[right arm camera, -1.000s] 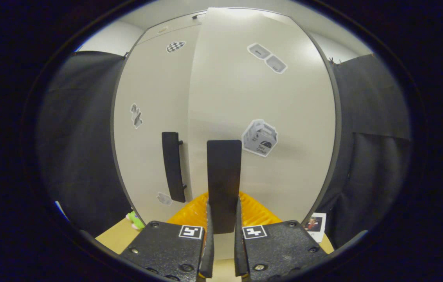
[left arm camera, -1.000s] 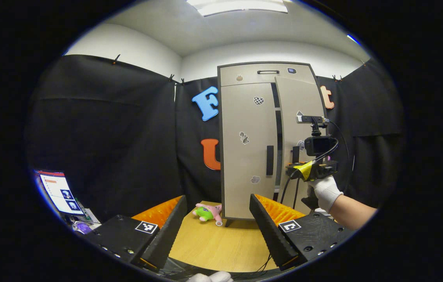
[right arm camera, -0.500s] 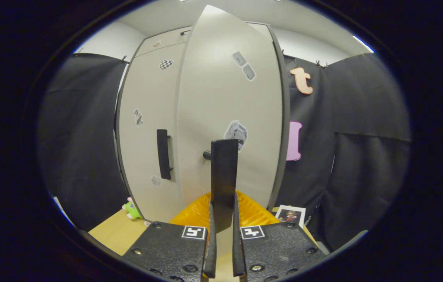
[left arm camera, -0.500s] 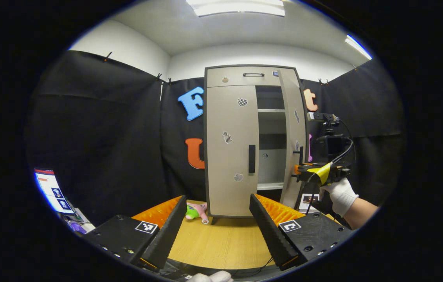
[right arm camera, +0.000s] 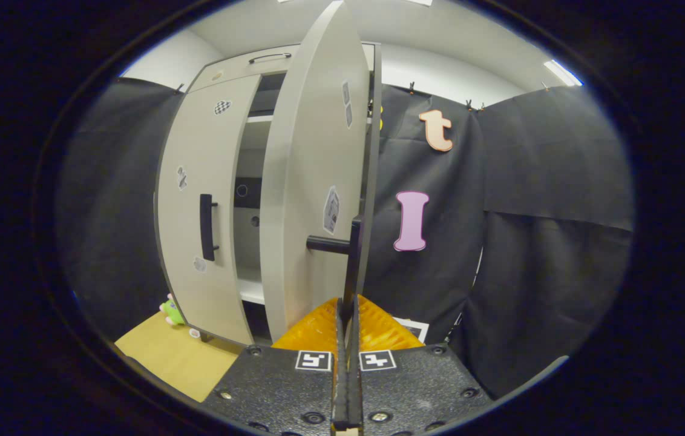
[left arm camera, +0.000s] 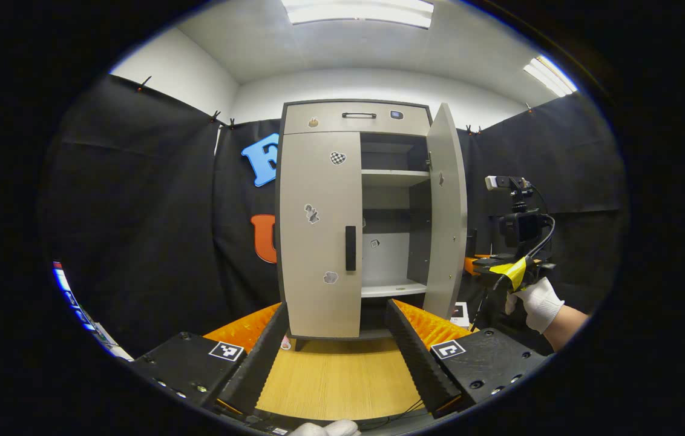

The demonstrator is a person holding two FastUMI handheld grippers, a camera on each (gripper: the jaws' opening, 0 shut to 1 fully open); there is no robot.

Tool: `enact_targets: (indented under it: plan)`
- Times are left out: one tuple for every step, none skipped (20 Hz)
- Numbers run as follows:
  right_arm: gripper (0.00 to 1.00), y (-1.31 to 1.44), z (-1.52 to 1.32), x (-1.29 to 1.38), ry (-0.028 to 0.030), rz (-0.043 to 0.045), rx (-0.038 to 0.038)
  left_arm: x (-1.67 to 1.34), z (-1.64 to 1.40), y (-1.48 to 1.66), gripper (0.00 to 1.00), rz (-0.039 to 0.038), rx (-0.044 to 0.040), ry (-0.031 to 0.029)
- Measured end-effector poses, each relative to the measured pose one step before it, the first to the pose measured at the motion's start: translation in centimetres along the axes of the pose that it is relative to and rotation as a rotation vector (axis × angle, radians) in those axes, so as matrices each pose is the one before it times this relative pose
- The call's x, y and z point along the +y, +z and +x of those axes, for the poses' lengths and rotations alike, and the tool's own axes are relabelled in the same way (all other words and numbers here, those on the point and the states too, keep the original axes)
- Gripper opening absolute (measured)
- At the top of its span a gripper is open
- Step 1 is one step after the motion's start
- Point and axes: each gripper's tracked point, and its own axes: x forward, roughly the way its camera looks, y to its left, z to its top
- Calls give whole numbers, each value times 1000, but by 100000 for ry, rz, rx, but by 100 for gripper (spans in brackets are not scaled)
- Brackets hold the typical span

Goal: Open the right door of the double-door shoe cabinet with the right hand, and open the left door with the left hand.

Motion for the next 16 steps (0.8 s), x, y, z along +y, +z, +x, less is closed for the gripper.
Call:
enact_targets:
  plan:
    - [4, -26, -82, -913, -430, -455, -44, -701, 398, 209, 96, -165, -174, -598]
    - [4, 209, 115, -845, -49, 419, -421, -765, 375, 113, 96, -274, -289, -483]
    - [1, 48, -138, -859, 9, 559, -416, -706, 423, 82, 96, -385, -17, -501]
    - [4, 120, 47, -879, 436, 409, -419, -694, 369, 144, 96, -279, -121, -442]
    - [1, 173, -85, -621, 1752, 1018, -278, -732, 327, -30, 96, -154, 319, -20]
    - [4, 601, -242, 136, 3130, 1894, -1573, -702, 225, -78, 96, -199, 191, -26]
    - [4, 316, -203, 133, 1358, -1193, -970, -624, 199, 140, 96, -155, 69, 50]
    - [4, 434, 140, -224, 40, -2342, -1017, -569, 200, 116, 96, 78, -86, 354]
    - [1, -135, -37, -263, 97, -639, 340, -482, 125, -12, 96, 204, 329, 376]
    - [4, 1, 83, 71, 755, 2545, 439, -409, 19, 1, 96, 58, -44, 264]
    - [4, -372, -88, 205, 1428, 3934, 1454, -305, 87, 84, 96, 187, -148, 290]
    - [4, -127, 36, 119, 1118, 2973, 363, -101, -76, 114, 96, 90, -3, 441]
    - [4, -14, 194, -269, 639, 674, 105, -153, -46, 9, 96, -205, 87, 201]
    - [4, -68, 186, -78, -58, -1130, 8, 3, 65, -50, 96, -136, -146, 265]
    - [4, -5, -1, -25, -681, -812, -190, 136, -63, 37, 96, 133, -9, 429]
    - [1, 52, -132, 283, 562, 408, 273, 223, -66, 58, 96, 255, 150, 488]
